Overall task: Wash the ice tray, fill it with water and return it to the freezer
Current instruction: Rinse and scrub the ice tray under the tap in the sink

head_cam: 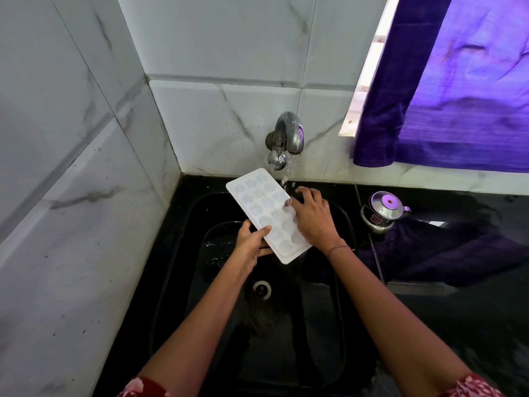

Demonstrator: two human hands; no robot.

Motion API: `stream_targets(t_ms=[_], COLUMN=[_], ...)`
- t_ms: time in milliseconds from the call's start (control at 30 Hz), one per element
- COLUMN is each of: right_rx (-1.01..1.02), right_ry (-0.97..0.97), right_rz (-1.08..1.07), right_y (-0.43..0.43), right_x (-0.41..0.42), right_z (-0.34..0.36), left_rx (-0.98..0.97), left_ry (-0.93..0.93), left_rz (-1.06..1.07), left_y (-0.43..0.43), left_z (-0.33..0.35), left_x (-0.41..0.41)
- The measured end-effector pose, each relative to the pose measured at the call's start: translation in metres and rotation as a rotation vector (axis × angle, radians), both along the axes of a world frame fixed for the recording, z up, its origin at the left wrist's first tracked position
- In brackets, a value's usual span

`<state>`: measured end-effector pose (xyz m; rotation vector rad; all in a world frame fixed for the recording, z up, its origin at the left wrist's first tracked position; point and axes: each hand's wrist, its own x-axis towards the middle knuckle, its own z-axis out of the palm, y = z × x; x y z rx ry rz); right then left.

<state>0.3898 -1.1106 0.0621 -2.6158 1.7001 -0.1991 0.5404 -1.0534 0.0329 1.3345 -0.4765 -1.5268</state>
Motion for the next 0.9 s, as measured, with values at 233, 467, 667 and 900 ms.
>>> stream_targets(t_ms=[233, 467, 667, 900], right_rx=[-0.03, -0.002, -0.039, -0.048], right_ry=[-0.015, 0.113, 0.133, 0.097], right_rz=[0.044, 0.094, 0.12, 0.12], right_y=[0.007, 0.008, 0.008, 0.003], right_x=[-0.001, -0.003, -0.001, 0.0], right_z=[0.0, 0.006, 0.006, 0.005], left_rx=[-0.01, -0.022, -0.027, -0.034], left_ry=[-0.009, -0.043, -0.063, -0.081], left_rz=[-0.026, -0.072, -0.083, -0.074], left_y=[-0.005, -0.011, -0.015, -0.021], left_z=[0.002, 0.006, 0.006, 0.01], left_x=[-0.006, -0.004, -0.002, 0.003])
